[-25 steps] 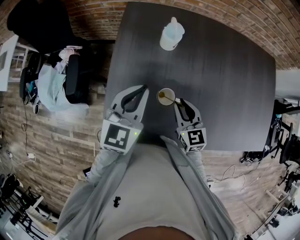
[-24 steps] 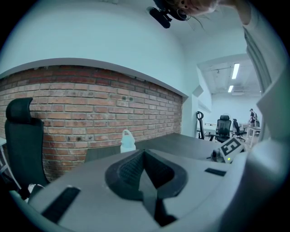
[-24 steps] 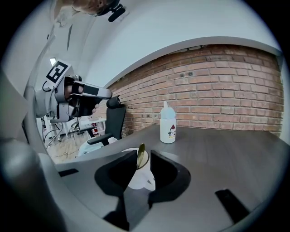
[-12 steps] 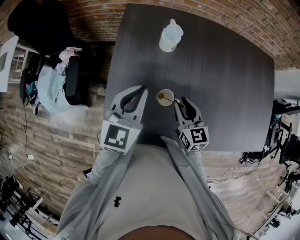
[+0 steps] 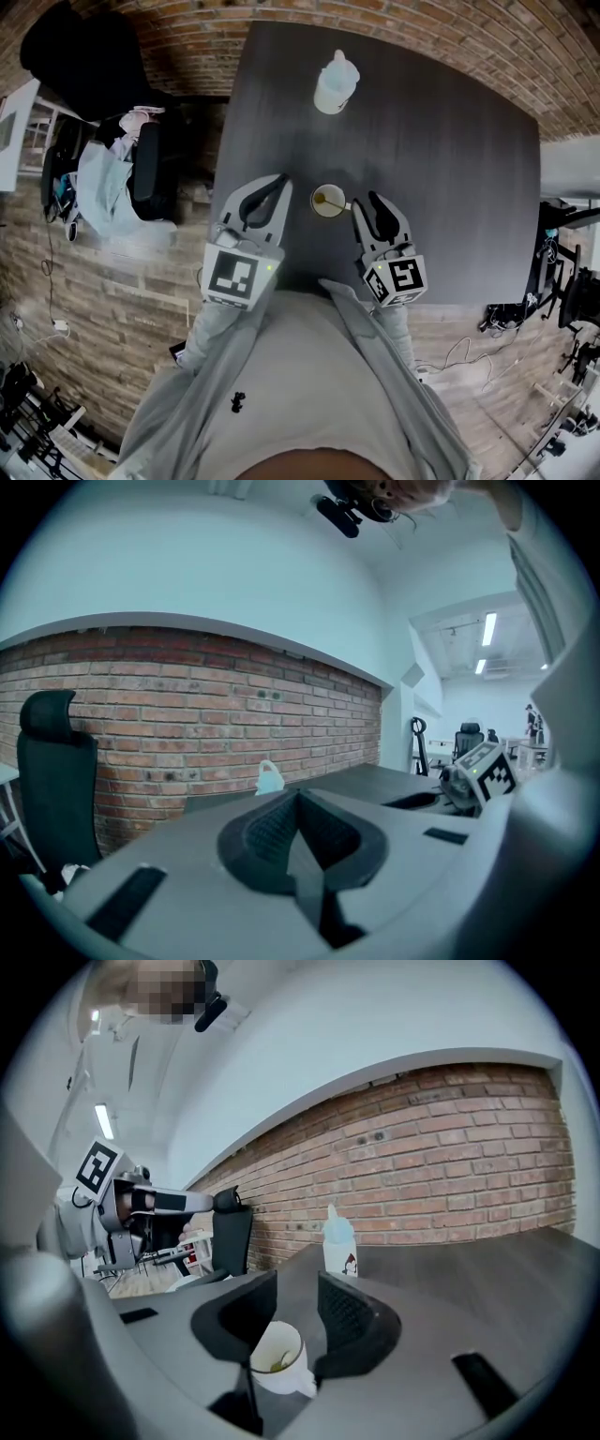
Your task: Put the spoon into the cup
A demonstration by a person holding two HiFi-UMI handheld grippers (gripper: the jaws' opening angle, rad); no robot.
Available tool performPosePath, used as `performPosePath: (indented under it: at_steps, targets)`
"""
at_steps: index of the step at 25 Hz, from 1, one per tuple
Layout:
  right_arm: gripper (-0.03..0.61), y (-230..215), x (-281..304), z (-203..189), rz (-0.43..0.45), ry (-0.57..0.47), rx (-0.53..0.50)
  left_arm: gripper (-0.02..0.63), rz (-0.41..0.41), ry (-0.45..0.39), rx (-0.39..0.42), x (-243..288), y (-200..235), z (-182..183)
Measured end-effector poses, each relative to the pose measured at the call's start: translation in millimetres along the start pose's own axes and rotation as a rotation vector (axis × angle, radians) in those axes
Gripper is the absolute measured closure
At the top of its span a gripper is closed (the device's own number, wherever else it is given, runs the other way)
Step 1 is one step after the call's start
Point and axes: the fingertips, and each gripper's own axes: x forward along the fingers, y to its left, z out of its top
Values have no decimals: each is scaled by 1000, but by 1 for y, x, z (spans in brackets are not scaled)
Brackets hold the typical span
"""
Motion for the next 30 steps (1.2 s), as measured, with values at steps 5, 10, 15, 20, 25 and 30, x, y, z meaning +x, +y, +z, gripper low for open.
performPosePath:
  at_steps: [5, 10, 15, 20, 25, 30]
  targets:
    - [449, 5, -7, 42, 1, -84, -35, 594, 7, -12, -20, -5, 0, 9]
    - [449, 8, -19, 76, -13, -138, -76, 595, 11, -34, -13, -12, 2, 19]
    - [449, 11, -32, 103, -37, -183, -115, 594, 20, -72, 29, -23, 8, 29]
    - [451, 23, -46, 117, -38, -215, -112, 594, 54, -92, 14, -40, 14, 37]
    - [478, 34, -57, 124, -34, -242, -119, 595, 81, -103, 16, -56, 21, 40]
    - [535, 41, -69, 129, -42, -279, -118, 594, 87, -111, -3, -66, 21, 41]
